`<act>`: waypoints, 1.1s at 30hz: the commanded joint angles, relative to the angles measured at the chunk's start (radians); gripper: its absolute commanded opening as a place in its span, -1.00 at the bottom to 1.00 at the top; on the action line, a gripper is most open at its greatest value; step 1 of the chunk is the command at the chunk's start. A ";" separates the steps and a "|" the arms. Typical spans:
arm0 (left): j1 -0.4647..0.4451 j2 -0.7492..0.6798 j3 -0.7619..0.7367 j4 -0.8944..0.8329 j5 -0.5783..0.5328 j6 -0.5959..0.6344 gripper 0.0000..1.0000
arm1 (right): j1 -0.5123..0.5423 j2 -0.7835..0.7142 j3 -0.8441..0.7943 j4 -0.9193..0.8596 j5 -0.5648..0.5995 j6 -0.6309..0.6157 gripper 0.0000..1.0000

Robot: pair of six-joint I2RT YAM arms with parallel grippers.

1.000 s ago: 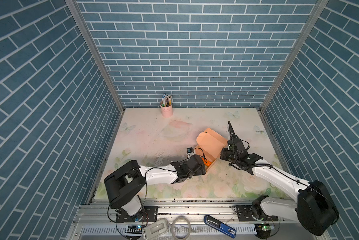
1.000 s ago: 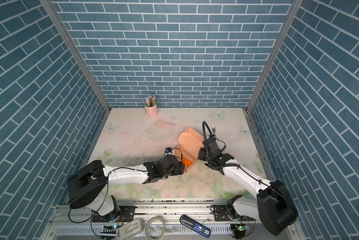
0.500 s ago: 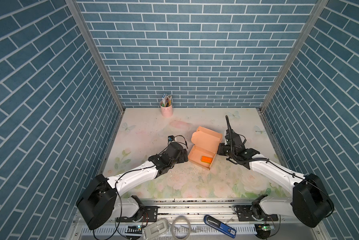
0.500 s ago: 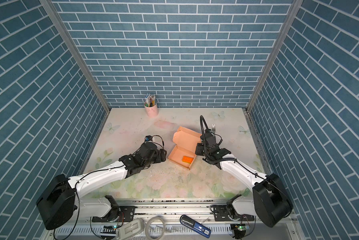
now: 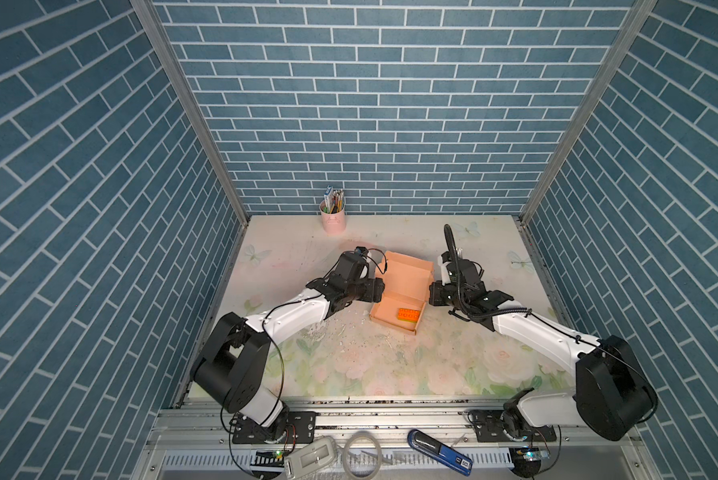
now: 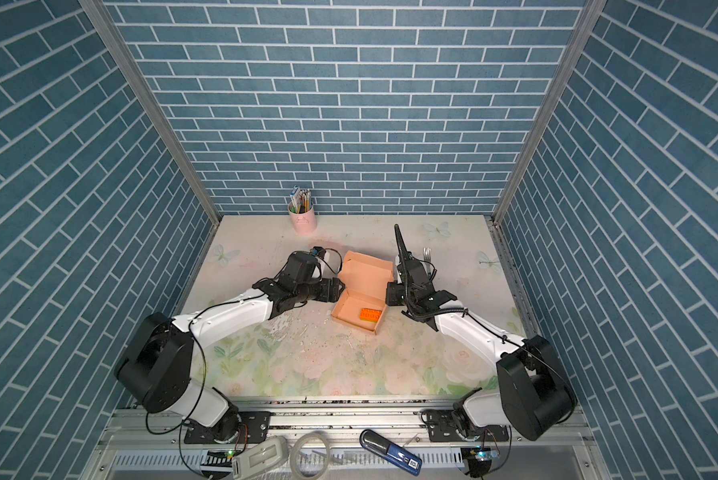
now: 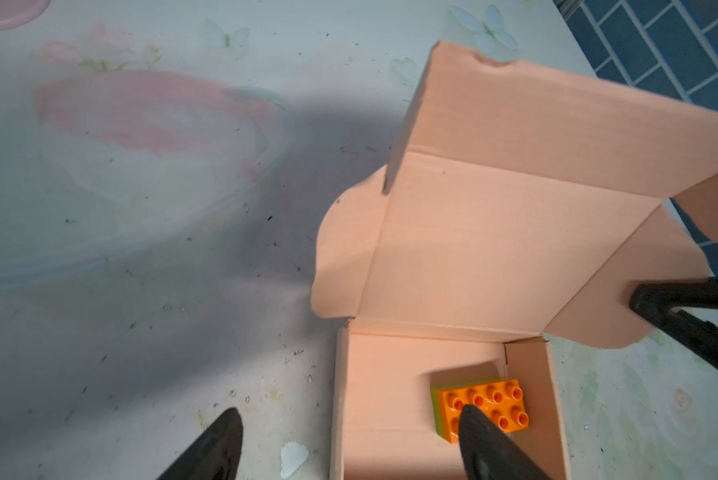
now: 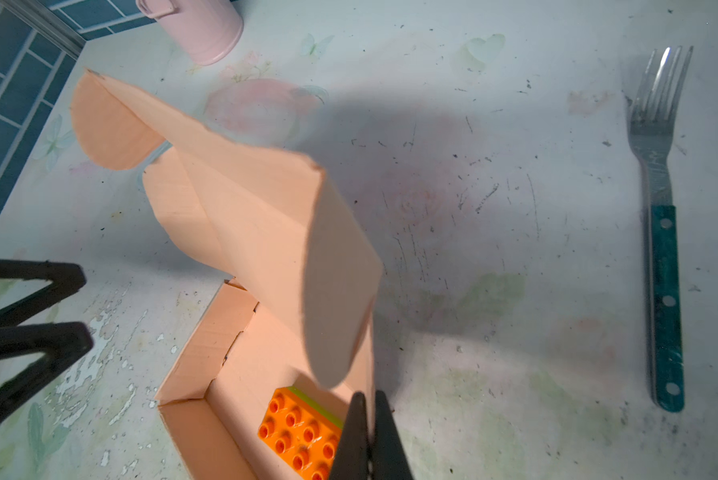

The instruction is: Fold the paper box

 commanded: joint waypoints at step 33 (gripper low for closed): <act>0.103 0.141 0.132 0.048 0.188 0.180 -0.19 | -0.008 0.076 0.090 0.039 -0.087 -0.102 -1.00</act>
